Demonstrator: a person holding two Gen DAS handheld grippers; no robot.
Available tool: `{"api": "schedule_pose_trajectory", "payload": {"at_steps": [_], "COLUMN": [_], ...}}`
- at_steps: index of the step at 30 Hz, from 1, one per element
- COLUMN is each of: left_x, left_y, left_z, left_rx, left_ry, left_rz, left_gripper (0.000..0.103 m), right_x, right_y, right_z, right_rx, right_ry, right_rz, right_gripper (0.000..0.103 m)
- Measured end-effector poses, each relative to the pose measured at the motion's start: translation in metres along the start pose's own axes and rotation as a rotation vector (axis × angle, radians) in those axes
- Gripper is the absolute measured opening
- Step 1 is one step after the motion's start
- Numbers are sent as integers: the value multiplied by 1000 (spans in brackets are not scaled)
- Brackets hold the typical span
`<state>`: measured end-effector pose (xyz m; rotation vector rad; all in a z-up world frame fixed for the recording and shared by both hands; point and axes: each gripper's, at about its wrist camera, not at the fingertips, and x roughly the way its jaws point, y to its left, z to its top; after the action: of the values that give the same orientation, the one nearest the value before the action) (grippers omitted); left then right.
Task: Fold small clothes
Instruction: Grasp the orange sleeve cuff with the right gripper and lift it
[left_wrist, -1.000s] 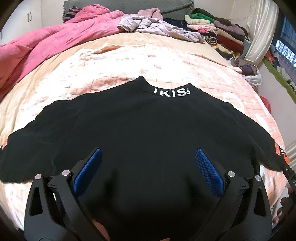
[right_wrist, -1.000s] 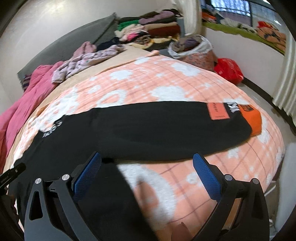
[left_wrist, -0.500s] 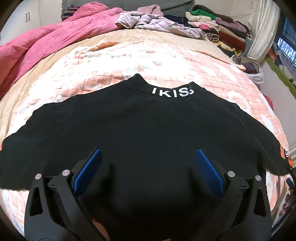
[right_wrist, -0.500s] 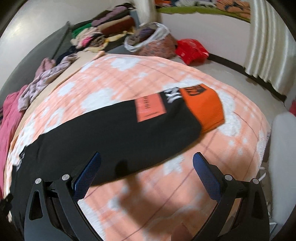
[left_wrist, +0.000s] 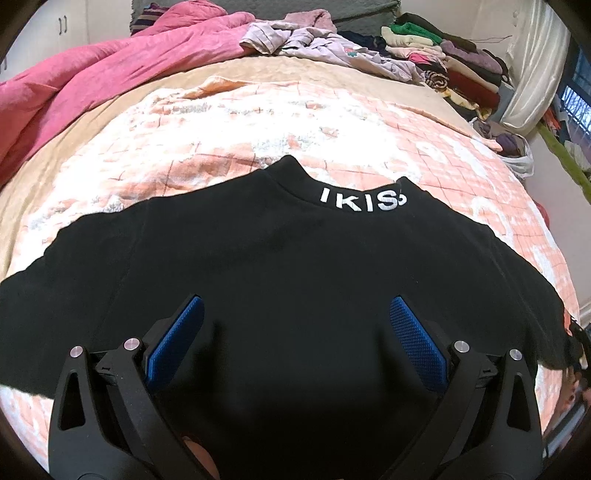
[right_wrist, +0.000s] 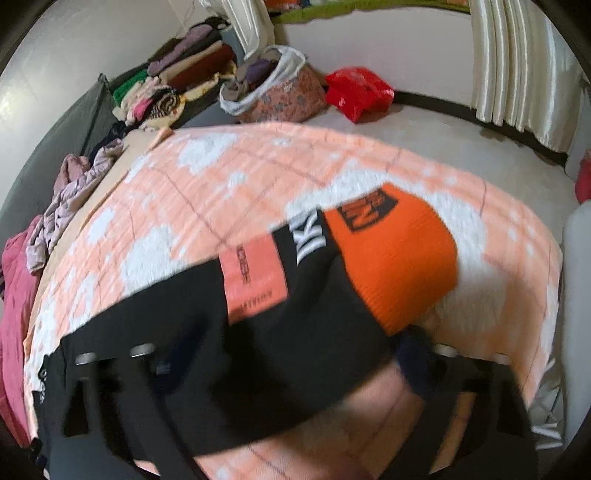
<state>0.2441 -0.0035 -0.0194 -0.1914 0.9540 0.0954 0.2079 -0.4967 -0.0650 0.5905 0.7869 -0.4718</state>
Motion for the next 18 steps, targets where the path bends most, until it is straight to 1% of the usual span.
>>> {"api": "schedule_pose_trajectory", "payload": {"at_steps": [1,2,3,4,6,8,10,13,18], "left_x": [-1,-2,-2,-3,-4,-6,-7,-9,-16], "left_y": [0,0,0,0,0,0,1,4,17], "left_z": [-1,-2,-2,-3,-3,-3,-4,-4,-3], "left_rx": [1,2,1,-1,-5,-9,-12,-27,-59], "left_ry": [-4,-8,-7,-6,-15,-21,-22,-20,-23], "left_rz": [-2,-2,-4,-8,-12,-13,-17,-24,-26], "left_gripper": [95,95,95,95,95,95,95,95,95], "right_x": [2,4,5,5,0,-8,-22,-42,-66], "right_y": [-1,-2,-5,-6,-5,4,20,55,113], "right_z": [3,5,7,7,8,7,5,1,-17], "right_rx": [5,10,17,20,16,-19,-59,-147,-270], "right_ry": [-3,-4,-7,-9,-24,-42,-67,-96,-96], "right_rz": [5,17,41,56,107,141,205,297,434], "right_gripper": [49,42,32,26,18,17,17,16,16]}}
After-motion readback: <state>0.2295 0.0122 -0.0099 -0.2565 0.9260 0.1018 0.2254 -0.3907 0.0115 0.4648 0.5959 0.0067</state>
